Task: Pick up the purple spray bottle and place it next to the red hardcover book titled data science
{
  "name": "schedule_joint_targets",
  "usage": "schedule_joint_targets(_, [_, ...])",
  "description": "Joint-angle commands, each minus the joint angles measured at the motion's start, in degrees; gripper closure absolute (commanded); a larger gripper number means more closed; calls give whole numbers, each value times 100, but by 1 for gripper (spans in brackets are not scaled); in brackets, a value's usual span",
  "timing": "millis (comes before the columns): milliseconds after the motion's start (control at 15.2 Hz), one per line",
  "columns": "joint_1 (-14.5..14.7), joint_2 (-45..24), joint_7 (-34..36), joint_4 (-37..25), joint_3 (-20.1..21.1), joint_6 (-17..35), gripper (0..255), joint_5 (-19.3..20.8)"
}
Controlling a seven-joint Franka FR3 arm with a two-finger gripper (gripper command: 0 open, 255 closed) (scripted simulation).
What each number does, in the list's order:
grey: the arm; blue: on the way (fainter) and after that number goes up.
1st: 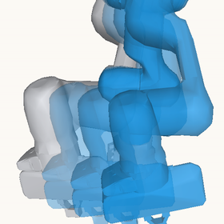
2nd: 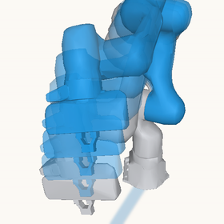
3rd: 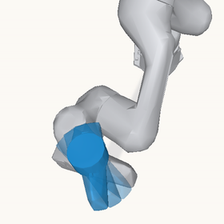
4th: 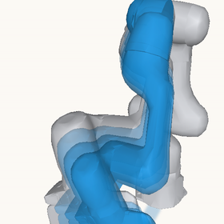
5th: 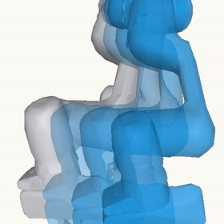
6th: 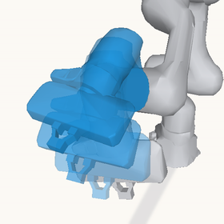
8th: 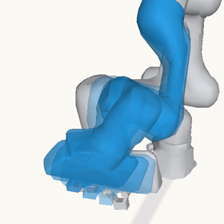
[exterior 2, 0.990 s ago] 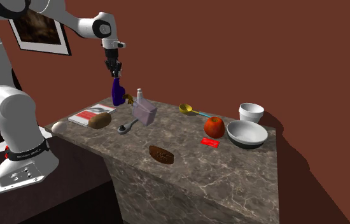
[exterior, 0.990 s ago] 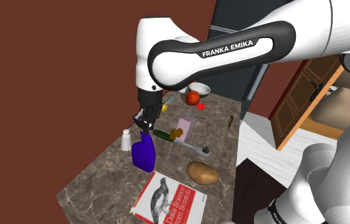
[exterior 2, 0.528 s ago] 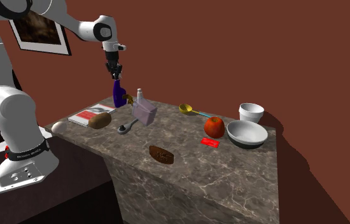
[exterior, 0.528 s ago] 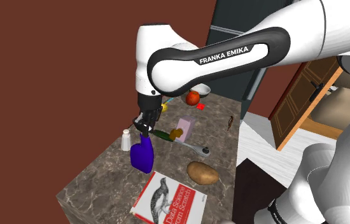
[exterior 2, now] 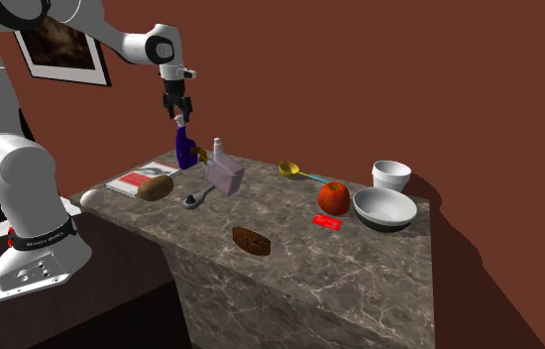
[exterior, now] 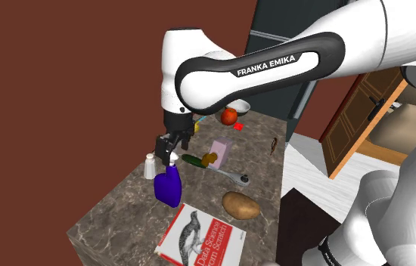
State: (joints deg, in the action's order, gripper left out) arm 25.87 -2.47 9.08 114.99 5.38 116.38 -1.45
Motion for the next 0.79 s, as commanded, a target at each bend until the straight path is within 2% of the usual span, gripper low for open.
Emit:
schedule_joint_targets(0, [-3,53,-2,-132,-2,-185,0,-3])
schedule_joint_targets(198, [-11,164,-7,-542,-10,-706,0,-9])
schedule_joint_targets(726, [-11,164,-7,-542,-10,-706,0,-9])
